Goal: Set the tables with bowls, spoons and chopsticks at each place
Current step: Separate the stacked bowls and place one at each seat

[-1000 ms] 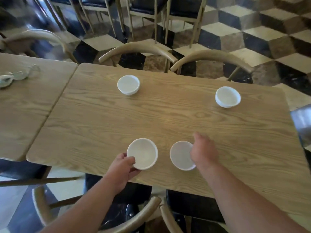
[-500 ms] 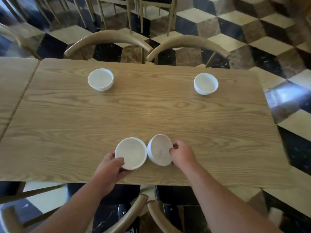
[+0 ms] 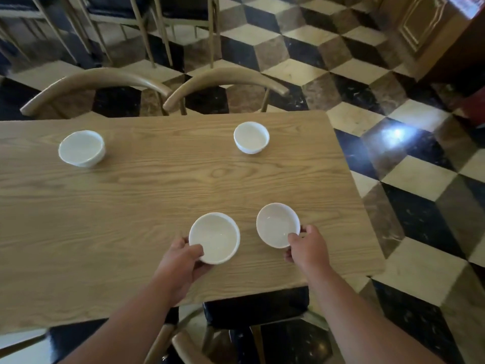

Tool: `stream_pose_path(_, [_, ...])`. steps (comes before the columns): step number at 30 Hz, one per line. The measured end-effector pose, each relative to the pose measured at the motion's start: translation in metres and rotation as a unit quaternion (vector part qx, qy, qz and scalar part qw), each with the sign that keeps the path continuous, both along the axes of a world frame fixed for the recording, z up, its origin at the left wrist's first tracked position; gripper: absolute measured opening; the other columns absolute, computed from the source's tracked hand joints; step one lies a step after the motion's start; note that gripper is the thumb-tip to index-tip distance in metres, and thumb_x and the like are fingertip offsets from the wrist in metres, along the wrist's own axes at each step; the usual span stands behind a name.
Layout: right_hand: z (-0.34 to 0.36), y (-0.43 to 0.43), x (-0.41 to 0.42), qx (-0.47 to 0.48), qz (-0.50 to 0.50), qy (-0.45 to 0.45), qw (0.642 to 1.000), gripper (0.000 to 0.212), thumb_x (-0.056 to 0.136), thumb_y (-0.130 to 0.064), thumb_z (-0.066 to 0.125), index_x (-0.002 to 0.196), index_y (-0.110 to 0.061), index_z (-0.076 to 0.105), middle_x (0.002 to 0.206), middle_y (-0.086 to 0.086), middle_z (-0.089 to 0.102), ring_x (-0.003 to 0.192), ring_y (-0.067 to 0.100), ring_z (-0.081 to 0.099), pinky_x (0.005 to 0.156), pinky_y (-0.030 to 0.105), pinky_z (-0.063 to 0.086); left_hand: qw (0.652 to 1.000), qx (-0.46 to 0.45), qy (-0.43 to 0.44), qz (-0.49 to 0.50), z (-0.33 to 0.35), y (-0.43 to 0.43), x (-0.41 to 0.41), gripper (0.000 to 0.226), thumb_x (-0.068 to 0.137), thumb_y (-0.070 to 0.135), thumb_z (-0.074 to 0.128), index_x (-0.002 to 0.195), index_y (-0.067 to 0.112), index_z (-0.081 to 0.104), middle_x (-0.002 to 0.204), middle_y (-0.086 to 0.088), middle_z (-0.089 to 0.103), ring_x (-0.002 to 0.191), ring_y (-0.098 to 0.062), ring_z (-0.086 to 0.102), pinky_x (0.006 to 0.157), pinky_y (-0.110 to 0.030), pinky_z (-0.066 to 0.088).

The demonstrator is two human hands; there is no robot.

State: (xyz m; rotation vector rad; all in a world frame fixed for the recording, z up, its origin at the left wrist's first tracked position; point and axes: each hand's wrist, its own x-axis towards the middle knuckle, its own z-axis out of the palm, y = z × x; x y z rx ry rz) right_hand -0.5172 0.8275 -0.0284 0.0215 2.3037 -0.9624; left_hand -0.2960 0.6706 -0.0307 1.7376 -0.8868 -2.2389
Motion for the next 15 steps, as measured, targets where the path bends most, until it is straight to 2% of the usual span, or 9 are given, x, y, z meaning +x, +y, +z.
stream_pose_path(3, [-0.003,0.006,-0.006,-0.006,0.009,0.000,1.000,0.024,0.098,-0.008,0.058,0.118,-0.019,0.053,0.104,0.015,0.072,0.055,0.026,0.071,0.056,0.043,0.066,1.000,0.002,0.000,0.001,-0.003,0.007,-0.015,0.036,0.098,-0.007,0.054,0.130,0.009,0.055,0.135,-0.021,0.064,0.117,-0.040,0.071,0.080,-0.044,0.064])
stream_pose_path(7, [-0.007,0.009,-0.011,-0.020,0.021,-0.020,0.999,0.023,0.099,-0.008,0.059,0.119,-0.019,0.052,0.102,0.016,0.072,0.056,0.022,0.069,0.060,0.045,0.067,1.000,0.004,-0.001,0.001,-0.005,0.015,-0.025,0.042,0.097,-0.007,0.054,0.136,0.008,0.053,0.136,-0.022,0.063,0.116,-0.040,0.072,0.084,-0.046,0.064])
stream_pose_path(15, [-0.012,0.011,-0.010,-0.006,0.031,-0.039,0.999,0.029,0.101,-0.009,0.060,0.129,-0.012,0.055,0.100,0.019,0.074,0.059,0.022,0.072,0.060,0.042,0.067,1.000,0.004,-0.001,0.008,-0.003,0.019,-0.023,0.035,0.098,-0.009,0.053,0.127,0.010,0.056,0.132,-0.021,0.064,0.118,-0.040,0.070,0.084,-0.045,0.062])
